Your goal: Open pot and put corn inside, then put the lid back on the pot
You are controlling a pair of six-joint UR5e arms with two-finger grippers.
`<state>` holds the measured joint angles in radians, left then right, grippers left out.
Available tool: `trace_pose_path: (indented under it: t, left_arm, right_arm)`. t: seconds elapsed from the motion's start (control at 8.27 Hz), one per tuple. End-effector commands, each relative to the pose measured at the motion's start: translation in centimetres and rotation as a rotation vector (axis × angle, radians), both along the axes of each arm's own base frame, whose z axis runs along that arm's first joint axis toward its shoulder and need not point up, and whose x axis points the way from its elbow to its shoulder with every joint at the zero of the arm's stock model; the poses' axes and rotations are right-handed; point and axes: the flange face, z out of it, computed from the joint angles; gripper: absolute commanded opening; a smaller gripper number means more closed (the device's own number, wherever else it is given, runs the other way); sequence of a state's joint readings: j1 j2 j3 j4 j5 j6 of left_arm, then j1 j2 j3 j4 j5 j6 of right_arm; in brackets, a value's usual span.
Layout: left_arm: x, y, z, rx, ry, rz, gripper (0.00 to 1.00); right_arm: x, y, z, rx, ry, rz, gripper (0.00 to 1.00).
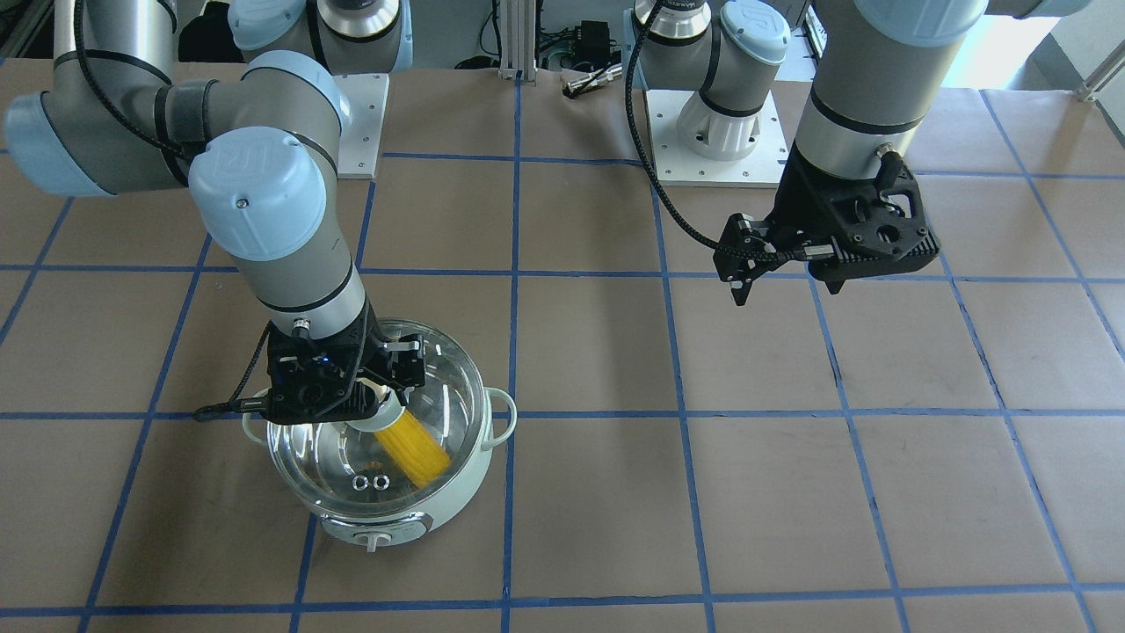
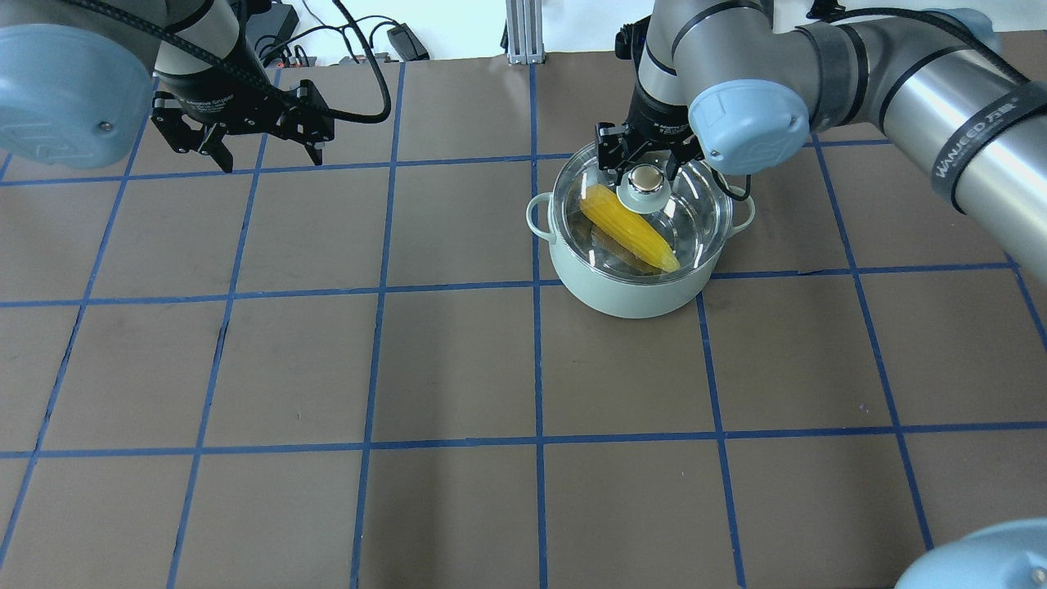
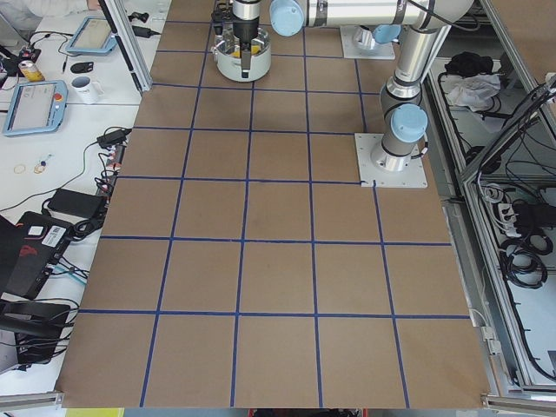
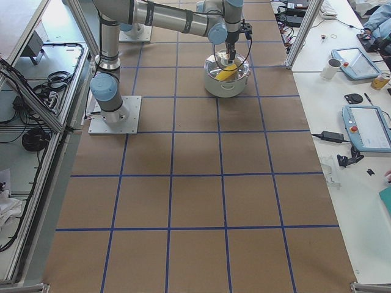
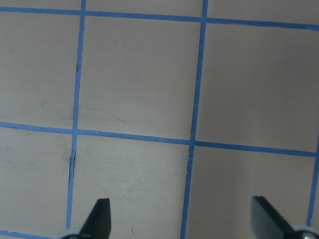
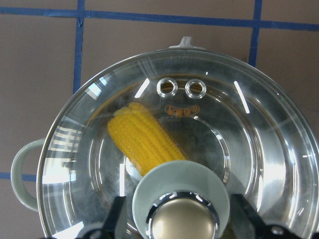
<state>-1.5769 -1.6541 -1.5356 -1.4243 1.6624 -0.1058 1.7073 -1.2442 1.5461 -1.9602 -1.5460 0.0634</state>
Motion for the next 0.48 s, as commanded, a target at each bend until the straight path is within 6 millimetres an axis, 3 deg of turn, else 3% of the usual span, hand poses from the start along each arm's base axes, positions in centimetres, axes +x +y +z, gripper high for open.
trace_pose_path:
  t: [0.0,0.24,0.36]
  left_arm:
    - [0.0,-0.1,-0.2,0.002,0.000,0.000,1.00]
    - [0.0,-0.1,-0.3,0.003,0.003,0.000,1.00]
    - [0.0,-0.1,-0.2,0.002,0.003,0.000,1.00]
  right_arm:
    - [0.0,-0.4,2.8,-0.059,-0.008,-0.001,1.00]
    - [-0.5,0.6,7.9,-0.102,-0.011,0.003,1.00]
    - [-0.7,2.3,10.6,-0.088,-0.007,0.005,1.00]
